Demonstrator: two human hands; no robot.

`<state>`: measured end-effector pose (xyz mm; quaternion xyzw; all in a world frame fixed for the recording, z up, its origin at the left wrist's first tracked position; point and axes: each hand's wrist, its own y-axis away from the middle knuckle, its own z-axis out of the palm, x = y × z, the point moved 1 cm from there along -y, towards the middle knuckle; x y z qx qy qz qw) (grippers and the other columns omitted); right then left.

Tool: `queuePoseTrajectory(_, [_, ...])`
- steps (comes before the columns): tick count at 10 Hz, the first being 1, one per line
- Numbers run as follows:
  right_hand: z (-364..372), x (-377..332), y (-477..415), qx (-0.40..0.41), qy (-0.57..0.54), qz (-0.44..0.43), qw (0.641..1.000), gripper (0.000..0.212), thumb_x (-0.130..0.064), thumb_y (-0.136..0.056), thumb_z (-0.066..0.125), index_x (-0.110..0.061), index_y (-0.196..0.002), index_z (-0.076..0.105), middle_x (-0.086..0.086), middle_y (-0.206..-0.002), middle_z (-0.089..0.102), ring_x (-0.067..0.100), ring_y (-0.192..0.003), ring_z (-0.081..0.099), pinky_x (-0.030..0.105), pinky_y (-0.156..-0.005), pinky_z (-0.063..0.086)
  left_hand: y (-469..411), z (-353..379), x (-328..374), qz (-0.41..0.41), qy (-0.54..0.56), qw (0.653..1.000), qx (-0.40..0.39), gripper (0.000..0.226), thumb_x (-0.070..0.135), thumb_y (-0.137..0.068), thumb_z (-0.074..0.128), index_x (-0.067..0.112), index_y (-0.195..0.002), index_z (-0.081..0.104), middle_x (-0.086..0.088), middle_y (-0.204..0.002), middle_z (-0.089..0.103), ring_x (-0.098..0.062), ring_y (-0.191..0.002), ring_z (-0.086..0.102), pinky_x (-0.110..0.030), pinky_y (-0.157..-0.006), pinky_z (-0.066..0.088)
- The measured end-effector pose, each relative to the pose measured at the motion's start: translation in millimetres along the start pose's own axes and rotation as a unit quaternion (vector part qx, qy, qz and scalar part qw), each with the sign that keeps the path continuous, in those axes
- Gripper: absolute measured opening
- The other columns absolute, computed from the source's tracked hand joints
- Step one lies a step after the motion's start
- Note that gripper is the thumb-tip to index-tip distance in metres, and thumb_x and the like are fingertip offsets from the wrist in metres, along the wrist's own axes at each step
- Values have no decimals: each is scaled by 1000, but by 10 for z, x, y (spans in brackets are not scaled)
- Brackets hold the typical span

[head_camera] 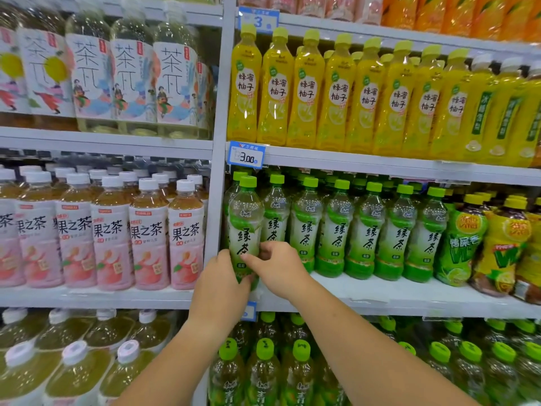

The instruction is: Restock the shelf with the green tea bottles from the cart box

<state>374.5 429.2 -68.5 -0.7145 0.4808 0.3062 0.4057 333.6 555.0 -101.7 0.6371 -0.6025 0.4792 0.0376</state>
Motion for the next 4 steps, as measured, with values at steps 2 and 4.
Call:
queuePoseTrajectory(2, [-93,54,14,-24,79,21,996,49,-42,-92,66,-11,-129,64,3,-118,70,13,-100,62,26,-86,49,-99,4,-87,-41,-21,999,-27,41,42,-85,69,14,-114,63,-2,-104,63,-20,-99,61,-37,-82,54])
queuePoseTrajectory(4, [-314,-71,197,-88,62,151,983,60,-49,-97,55,-14,-145,47,4,-133,61,18,-113,59,30,-91,45,-45,-365,364,-237,128,955,-126,57,41,-95,62,6,-138,52,-4,-128,60,-20,-116,55,-32,-95,43])
